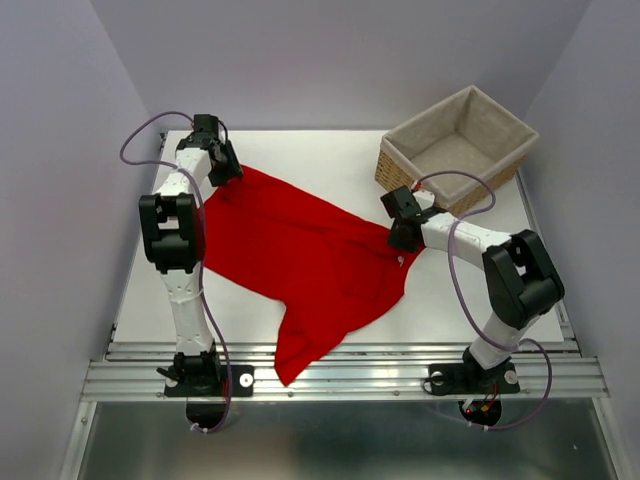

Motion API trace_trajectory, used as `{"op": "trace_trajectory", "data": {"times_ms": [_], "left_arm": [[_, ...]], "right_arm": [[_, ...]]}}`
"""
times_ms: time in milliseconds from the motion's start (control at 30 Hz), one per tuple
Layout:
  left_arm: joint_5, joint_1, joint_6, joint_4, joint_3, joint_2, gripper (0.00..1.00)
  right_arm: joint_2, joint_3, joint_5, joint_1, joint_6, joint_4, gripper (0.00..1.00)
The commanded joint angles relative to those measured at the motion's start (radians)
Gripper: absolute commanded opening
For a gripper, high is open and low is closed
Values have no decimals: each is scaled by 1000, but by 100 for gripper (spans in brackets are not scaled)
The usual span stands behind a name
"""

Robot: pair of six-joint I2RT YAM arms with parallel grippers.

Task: Roll the t-shirts
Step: Fold the T-shirt at the center of the board.

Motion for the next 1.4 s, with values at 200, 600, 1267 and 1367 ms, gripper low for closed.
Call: {"op": "trace_trajectory", "data": {"times_ms": [200,600,1267,1367], "left_arm": [[35,105,-133,64,-95,-157,55],[118,152,-333,236,-336,-220,71],[87,158,-559,395,-433,-220,46],[75,158,-523,377,-393,-208,40]], "right_arm": [[-103,48,-37,-1,-52,-9,40],[-137,13,-66,-1,-49,-5,42],[-174,-18,-80,-1,-52,-5,43],[-191,-22,-92,-1,-66,-6,43]]}}
